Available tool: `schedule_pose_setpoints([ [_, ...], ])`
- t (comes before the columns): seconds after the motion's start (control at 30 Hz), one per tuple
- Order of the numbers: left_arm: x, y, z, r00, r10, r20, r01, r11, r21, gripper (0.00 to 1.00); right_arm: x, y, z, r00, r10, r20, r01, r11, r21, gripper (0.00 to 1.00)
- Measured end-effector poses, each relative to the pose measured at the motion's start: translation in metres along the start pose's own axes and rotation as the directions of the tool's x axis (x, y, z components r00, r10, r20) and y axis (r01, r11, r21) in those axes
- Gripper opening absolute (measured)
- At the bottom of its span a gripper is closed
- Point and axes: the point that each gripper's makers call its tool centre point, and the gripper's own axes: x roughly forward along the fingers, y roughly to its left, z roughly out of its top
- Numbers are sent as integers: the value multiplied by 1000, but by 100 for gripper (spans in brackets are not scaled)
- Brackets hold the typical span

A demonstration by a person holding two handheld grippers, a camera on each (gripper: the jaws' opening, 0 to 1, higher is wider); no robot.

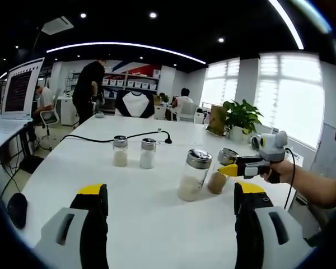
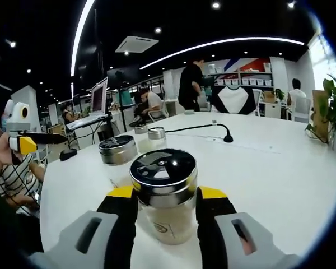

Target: Rotate the seasoning bottle until the label or dispensing opening points toward the visible target arrow and the bottle remains upright within the marked orientation range

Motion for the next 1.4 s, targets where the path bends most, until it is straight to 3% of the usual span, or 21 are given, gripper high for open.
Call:
schedule_pose_setpoints([
  [0.47, 0, 3, 0, 1000, 6, -2, -6, 1000, -3, 98, 1, -3, -1, 995, -100, -8, 100, 995, 6, 39],
  [1.03, 3, 1, -2, 1000, -2, -10, 2, 1000, -1, 98, 3, -10, -2, 971, -239, 8, 239, 971, 28, 39],
  [1.4, 1, 3, -2, 1000, 2, -12, -2, 1000, -3, 98, 1, -11, -2, 961, -277, 9, 277, 960, 30, 39],
])
